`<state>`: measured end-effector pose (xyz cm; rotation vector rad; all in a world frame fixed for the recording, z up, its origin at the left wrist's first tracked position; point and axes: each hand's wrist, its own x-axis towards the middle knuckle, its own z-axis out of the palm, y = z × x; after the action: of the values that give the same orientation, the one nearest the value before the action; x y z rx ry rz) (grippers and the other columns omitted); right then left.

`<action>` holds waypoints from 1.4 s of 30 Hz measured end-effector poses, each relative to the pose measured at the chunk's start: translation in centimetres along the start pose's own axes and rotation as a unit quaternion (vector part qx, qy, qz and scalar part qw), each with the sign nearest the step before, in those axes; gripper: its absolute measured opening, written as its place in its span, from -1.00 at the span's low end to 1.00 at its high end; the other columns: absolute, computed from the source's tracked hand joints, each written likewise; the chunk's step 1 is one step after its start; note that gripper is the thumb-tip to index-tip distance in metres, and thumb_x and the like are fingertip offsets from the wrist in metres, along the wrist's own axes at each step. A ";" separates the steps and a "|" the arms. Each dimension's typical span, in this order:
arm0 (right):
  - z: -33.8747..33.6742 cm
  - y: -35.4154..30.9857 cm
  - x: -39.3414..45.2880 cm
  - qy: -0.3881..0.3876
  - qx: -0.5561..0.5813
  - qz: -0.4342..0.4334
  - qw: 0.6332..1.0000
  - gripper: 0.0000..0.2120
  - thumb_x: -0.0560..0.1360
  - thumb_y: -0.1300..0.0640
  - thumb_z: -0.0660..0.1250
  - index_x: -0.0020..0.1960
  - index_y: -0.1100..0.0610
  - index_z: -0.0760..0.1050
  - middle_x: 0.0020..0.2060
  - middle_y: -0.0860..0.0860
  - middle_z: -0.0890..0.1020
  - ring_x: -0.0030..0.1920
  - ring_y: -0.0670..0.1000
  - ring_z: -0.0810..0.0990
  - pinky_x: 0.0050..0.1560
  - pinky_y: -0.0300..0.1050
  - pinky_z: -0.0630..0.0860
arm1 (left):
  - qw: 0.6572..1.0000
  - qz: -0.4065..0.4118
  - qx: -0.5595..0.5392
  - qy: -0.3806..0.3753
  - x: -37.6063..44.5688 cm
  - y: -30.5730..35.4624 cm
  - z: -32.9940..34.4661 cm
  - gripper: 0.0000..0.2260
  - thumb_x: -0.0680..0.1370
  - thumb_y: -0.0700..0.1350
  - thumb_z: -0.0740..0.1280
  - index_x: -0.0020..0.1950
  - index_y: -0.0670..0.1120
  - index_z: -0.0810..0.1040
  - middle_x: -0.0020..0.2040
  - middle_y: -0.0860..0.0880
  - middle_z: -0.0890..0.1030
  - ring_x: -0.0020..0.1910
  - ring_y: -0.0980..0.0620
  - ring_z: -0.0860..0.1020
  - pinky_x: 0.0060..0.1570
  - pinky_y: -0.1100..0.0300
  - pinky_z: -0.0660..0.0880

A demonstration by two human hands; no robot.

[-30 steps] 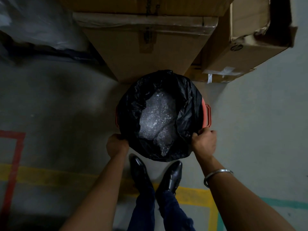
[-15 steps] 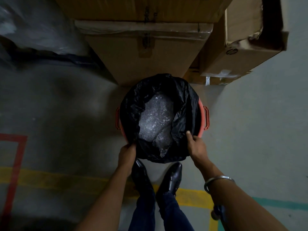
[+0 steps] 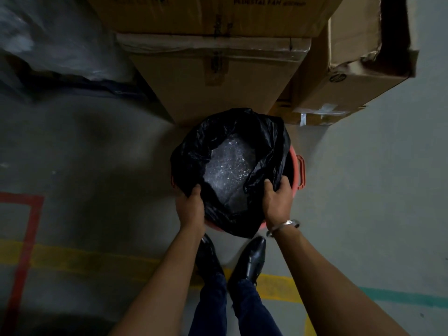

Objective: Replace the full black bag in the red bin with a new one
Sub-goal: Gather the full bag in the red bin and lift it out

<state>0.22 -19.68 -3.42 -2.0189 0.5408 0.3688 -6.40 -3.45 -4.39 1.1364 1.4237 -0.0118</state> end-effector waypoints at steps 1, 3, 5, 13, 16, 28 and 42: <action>0.1 -0.6 0.0 0.004 0.003 -0.016 1.000 -0.89 0.54 0.10 0.27 -0.01 0.15 0.45 -0.11 0.03 0.62 -0.08 0.07 0.60 0.07 0.20 0.55 | 0.997 0.055 0.045 0.000 -0.4 0.8 0.1 -0.63 0.52 -0.06 0.33 0.33 -0.02 0.51 0.20 -0.04 0.61 0.17 -0.07 0.58 0.22 -0.06 0.52; 0.1 -1.9 -0.4 0.012 -0.001 -0.061 0.998 -0.90 0.55 0.12 0.25 0.01 0.14 0.47 -0.17 -0.02 0.61 -0.17 -0.03 0.59 -0.01 0.14 0.57 | 0.979 0.166 0.120 -0.014 -1.2 2.2 0.3 -0.61 0.57 -0.12 0.27 0.41 0.03 0.43 0.30 0.00 0.56 0.26 -0.01 0.53 0.30 0.02 0.45; 0.0 -3.3 -1.0 0.009 -0.004 -0.118 0.993 -0.89 0.57 0.17 0.25 0.04 0.17 0.51 -0.17 -0.06 0.60 -0.21 -0.15 0.55 -0.07 0.02 0.56 | 0.961 0.234 0.145 -0.036 -2.6 3.7 0.8 -0.63 0.61 -0.13 0.23 0.42 0.01 0.43 0.34 0.02 0.52 0.28 0.06 0.50 0.30 0.20 0.40; 0.3 -6.5 -3.7 -0.115 0.053 -0.191 0.973 -0.84 0.60 0.12 0.25 0.14 0.09 0.54 -0.03 -0.09 0.65 0.01 -0.15 0.62 0.04 -0.18 0.56 | 0.957 0.205 0.070 -0.192 -7.6 5.4 3.9 -0.73 0.62 0.02 0.23 0.25 -0.01 0.59 0.15 0.09 0.64 0.16 0.18 0.58 0.18 0.25 0.47; 0.4 -5.9 -3.7 -0.156 0.018 -0.163 0.974 -0.70 0.59 -0.06 0.24 0.30 -0.02 0.45 0.12 -0.15 0.62 0.14 -0.19 0.58 0.16 -0.15 0.54 | 0.971 0.087 0.000 -0.221 -8.1 5.3 4.2 -0.60 0.60 0.20 0.17 0.30 0.03 0.55 0.15 0.13 0.63 0.16 0.19 0.57 0.16 0.25 0.47; -0.9 -4.7 -4.3 -0.204 -0.184 -0.366 0.889 -0.83 0.34 0.12 0.22 -0.11 0.13 0.49 -0.25 0.06 0.64 -0.23 0.12 0.60 -0.27 0.04 0.49 | 0.968 0.095 0.200 -0.118 -5.1 8.9 5.1 -0.38 0.27 0.25 0.52 0.22 -0.06 0.61 0.12 0.03 0.67 0.11 0.03 0.62 0.09 0.20 0.52; -1.3 -4.5 -2.7 -0.109 -0.069 -0.188 0.974 -0.25 0.40 0.29 0.37 0.51 0.05 0.17 0.06 0.06 0.65 -0.05 0.06 0.68 -0.03 -0.13 0.61 | 0.782 0.511 0.357 0.006 -8.1 7.9 4.4 -0.76 0.52 -0.07 0.26 0.06 -0.10 0.66 -0.08 -0.08 0.64 -0.13 -0.07 0.61 -0.26 0.18 0.45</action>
<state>0.33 -18.25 1.81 -2.1253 -0.0063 0.3959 -0.17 -6.96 5.42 2.4379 0.6182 0.2431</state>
